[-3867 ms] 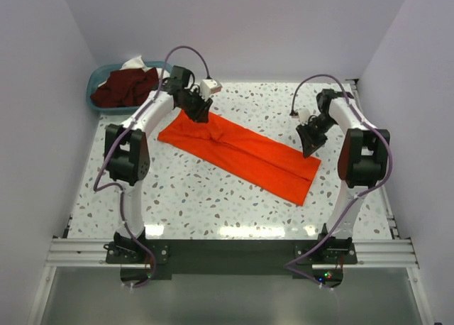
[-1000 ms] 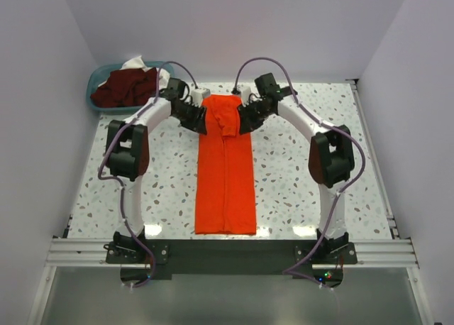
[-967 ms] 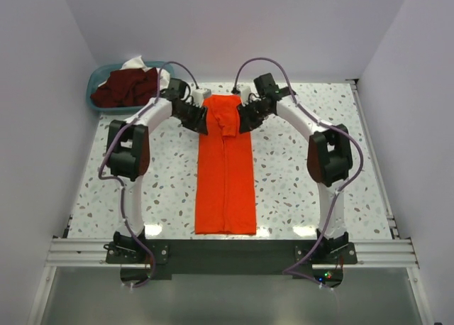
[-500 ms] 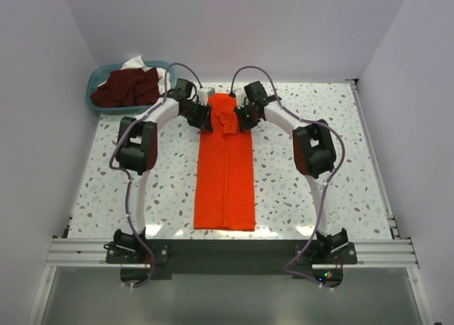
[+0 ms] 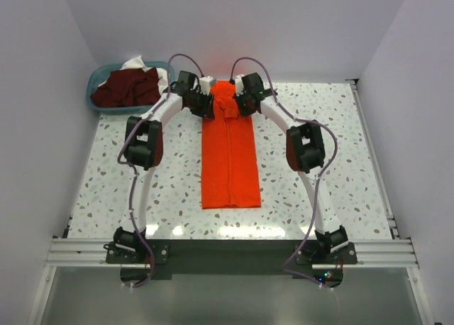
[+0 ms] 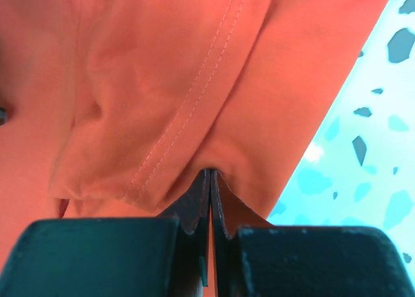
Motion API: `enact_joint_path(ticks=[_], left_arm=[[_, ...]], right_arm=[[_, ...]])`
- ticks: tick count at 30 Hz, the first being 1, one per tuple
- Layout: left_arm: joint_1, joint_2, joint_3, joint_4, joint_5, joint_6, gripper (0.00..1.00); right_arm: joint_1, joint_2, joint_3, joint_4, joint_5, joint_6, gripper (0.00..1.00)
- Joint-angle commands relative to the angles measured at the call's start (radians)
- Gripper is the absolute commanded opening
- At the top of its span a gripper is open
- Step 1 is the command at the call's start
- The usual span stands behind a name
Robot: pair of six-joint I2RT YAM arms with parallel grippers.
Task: Fold and stack the t-shirts
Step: Fold the tshirt
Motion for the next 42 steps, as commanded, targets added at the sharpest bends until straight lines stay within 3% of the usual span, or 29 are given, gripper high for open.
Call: enact_joint_path(ticks=[1,6,10,13,16,20,22,24,26,29,34,37,42], left_arm=[[0.009,0.05,0.044,0.0,-0.066,0.026,0.44],[0.009,-0.014,0.058,0.053,-0.006,0.059,0.52],[0.009,-0.258,-0.11,0.221,0.057,0.087,0.63],[0.009,-0.443,-0.245,0.346,0.093,0.116,0.77],[0.009,-0.618,-0.371,0.413,0.115,0.215,1.0],[0.009,-0.838,-0.586,0.567,0.115,0.231,1.0],[0.009,-0.951,-0.684,0.562,0.13,0.307,1.0],[0.009,-1.008,-0.718,0.39,0.26,0.424,1.0],[0.001,-1.09,-0.793,0.24,0.325,0.548,1.0],[-0.049,-1.225,-0.971,0.112,0.376,0.719,1.0],[-0.245,-1.501,-1.373,0.156,0.331,0.833,0.99],[-0.369,-1.546,-1.511,0.198,0.262,0.807,0.92],[-0.436,-1.48,-1.617,0.311,0.183,0.787,0.74]], right_arm=[[-0.011,0.037,0.045,0.016,0.055,-0.002,0.02],[-0.012,-0.056,0.022,0.053,-0.035,-0.009,0.15],[-0.012,-0.218,-0.074,0.158,-0.107,-0.023,0.46],[-0.011,-0.368,-0.134,0.213,-0.169,-0.057,0.61],[-0.012,-0.519,-0.238,0.279,-0.203,-0.101,0.7],[-0.011,-0.701,-0.401,0.289,-0.249,-0.241,0.79],[-0.011,-0.756,-0.45,0.161,-0.34,-0.38,0.88],[-0.011,-0.836,-0.481,0.045,-0.408,-0.521,0.89],[-0.009,-0.894,-0.553,-0.122,-0.509,-0.606,0.97],[-0.009,-1.025,-0.731,-0.265,-0.609,-0.75,0.99],[0.067,-1.244,-1.121,-0.294,-0.605,-0.858,0.9],[0.182,-1.318,-1.301,-0.232,-0.554,-0.865,0.84],[0.279,-1.316,-1.469,-0.046,-0.487,-0.873,0.67]])
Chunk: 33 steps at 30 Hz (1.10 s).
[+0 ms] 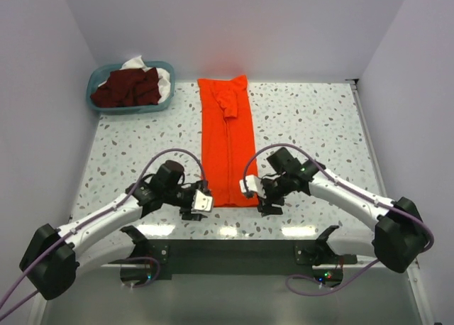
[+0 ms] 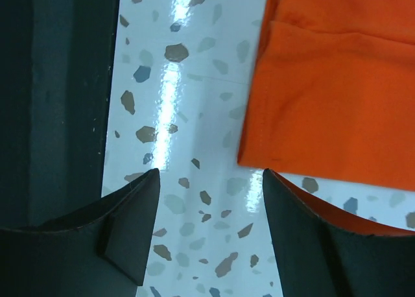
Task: Fold and stack the t-shirts
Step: Fold the tshirt
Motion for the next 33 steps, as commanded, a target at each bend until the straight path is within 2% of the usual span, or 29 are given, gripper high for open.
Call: enact_joint_path(ticks=[1,4,7,15,21,26,29,30,32,33], left_arm=[[-0.024,0.061,-0.037,0.139,-0.07,0.007,0.71],[-0.025,0.121,-0.041,0.18,-0.096,0.027,0.65],[-0.025,0.154,-0.045,0.202,-0.13,0.048,0.65],[-0.027,0.232,-0.074,0.245,-0.173,0.136,0.62],[-0.025,0.307,-0.053,0.237,-0.196,0.167,0.54],[-0.027,0.322,-0.053,0.213,-0.195,0.191,0.42],[-0.025,0.316,-0.056,0.199,-0.189,0.199,0.36],[-0.027,0.316,-0.05,0.193,-0.187,0.199,0.34],[-0.025,0.313,-0.038,0.174,-0.178,0.187,0.27],[-0.027,0.309,-0.025,0.168,-0.167,0.181,0.25]], right_arm=[[0.027,-0.002,-0.056,0.193,0.047,-0.059,0.63],[0.031,0.053,-0.068,0.247,0.064,-0.084,0.58],[0.036,0.107,-0.07,0.268,0.072,-0.122,0.56],[0.051,0.176,-0.118,0.319,0.11,-0.209,0.54],[0.073,0.23,-0.125,0.342,0.148,-0.235,0.53],[0.083,0.243,-0.146,0.351,0.176,-0.246,0.39],[0.093,0.231,-0.162,0.358,0.195,-0.242,0.26],[0.099,0.23,-0.165,0.356,0.198,-0.226,0.15],[0.103,0.223,-0.165,0.362,0.204,-0.202,0.03],[0.111,0.216,-0.165,0.362,0.208,-0.173,0.0]])
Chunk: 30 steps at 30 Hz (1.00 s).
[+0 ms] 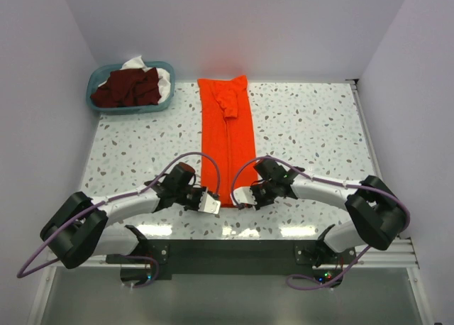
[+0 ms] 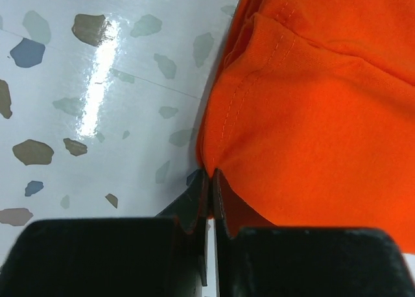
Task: Fold and stack the t-shirts
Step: Fold the tshirt
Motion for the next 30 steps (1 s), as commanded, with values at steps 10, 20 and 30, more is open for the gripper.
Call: enact_joint_path(ticks=[10,20,30], left_arm=[[-0.057,-0.165,0.067,-0.224,0.106,-0.031,0.0],[0.012,-0.209,0.189,-0.341,0.15,-0.062,0.0],[0.188,0.037,0.395,-0.305,0.184,0.079,0.0]], right_arm=[[0.136,-0.219,-0.057,-0.074,0.031,0.27,0.0],[0.069,-0.278,0.038,-0.175,-0.012,0.293,0.0],[-0.16,-0.028,0.286,-0.209,-0.124,0.075,0.0]])
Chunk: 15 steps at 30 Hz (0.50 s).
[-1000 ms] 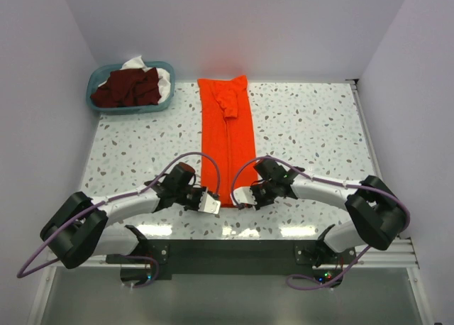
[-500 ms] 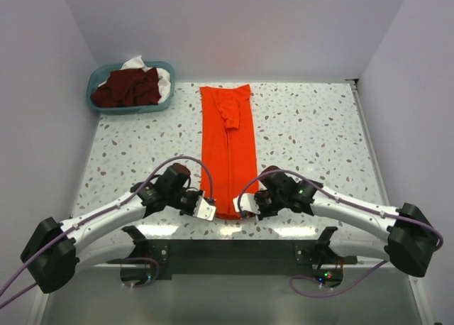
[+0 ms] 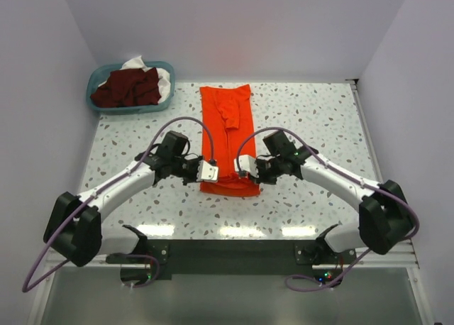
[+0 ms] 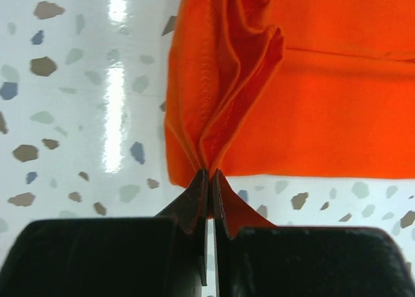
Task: Fold and stack the t-shirts
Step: Fold the tshirt
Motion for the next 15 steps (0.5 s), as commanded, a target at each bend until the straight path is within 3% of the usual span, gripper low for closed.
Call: enact_joint_path(ticks=[1,15], left_arm=[[0.036,0.065,0.069,0.052,0.043,0.061,0.0],[0.192,0.452,0.416,0.076,0.051,0.132,0.0]], right_arm=[[-0.043,0.097,0.11,-0.017,-0.085,-0.119,0.0],[-0.233,0.501,0.553,-0.112,-0.172,-0.326,0.0]])
